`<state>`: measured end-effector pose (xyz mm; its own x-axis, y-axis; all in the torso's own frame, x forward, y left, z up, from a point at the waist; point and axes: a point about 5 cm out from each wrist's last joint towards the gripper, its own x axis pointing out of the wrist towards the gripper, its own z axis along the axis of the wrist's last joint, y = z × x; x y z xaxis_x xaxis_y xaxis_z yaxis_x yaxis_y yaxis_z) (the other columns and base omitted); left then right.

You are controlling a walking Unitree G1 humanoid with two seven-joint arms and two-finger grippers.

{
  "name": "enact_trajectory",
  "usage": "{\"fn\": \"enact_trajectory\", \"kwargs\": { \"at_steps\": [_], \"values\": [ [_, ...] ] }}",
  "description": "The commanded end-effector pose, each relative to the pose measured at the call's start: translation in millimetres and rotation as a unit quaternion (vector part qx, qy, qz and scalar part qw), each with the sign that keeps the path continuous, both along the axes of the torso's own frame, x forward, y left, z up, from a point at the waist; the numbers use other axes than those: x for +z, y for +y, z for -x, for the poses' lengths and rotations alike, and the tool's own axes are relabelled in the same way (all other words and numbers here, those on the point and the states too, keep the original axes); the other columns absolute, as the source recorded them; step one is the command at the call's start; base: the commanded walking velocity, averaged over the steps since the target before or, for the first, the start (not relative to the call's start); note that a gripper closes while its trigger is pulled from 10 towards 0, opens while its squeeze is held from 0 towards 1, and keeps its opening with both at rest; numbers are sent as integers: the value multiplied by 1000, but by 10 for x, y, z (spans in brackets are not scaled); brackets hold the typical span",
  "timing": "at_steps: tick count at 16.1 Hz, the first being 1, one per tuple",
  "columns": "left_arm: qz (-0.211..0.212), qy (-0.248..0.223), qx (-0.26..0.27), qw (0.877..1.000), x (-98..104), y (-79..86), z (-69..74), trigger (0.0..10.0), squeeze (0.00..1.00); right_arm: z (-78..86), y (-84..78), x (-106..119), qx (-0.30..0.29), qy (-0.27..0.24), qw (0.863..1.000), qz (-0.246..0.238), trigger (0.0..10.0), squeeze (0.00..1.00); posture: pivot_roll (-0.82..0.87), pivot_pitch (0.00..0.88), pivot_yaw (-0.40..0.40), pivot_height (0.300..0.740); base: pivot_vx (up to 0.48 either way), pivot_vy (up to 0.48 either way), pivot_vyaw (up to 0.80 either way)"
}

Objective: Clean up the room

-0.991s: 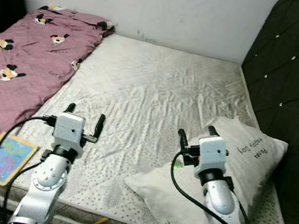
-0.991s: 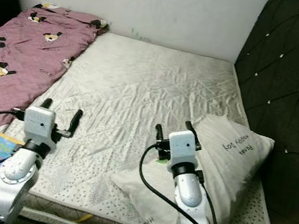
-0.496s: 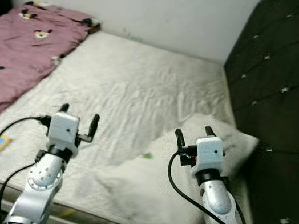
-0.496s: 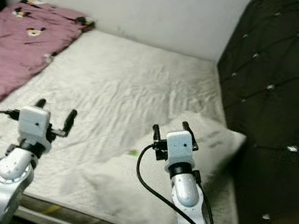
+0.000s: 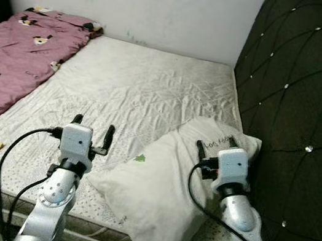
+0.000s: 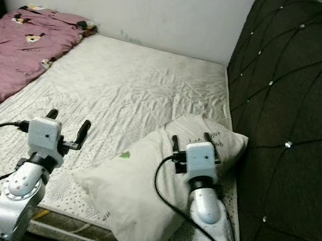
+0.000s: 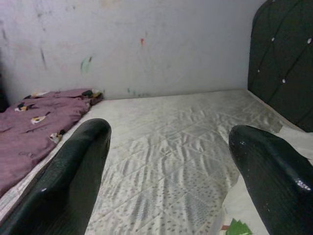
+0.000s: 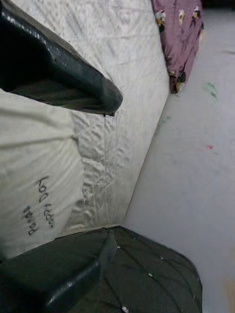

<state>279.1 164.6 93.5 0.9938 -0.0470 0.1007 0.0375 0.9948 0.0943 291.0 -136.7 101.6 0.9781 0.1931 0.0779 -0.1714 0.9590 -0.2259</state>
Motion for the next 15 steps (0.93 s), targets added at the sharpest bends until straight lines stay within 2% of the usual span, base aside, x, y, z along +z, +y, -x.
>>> {"fn": "enact_trajectory", "kwargs": {
  "at_steps": [1,5,11,15],
  "values": [
    [-1,-3,4,1000,30,22,-13,10000,0,-14,-20,22,-1,-1,1000,1,10000,0,-50,0,-8,740,0,0,-800],
    [0,-2,4,1000,27,22,-11,10000,0,-12,-20,23,-1,-1,1000,0,10000,0,-51,0,-9,740,0,0,-791],
    [3,1,7,1000,18,34,-14,10000,0,-11,-10,17,-1,-2,1000,13,10000,0,-50,0,-9,740,0,0,0],
    [10,3,20,1000,14,75,-24,10000,0,-20,-40,-14,-23,7,999,22,10000,0,-53,0,-7,740,0,0,0]
  ]
}}
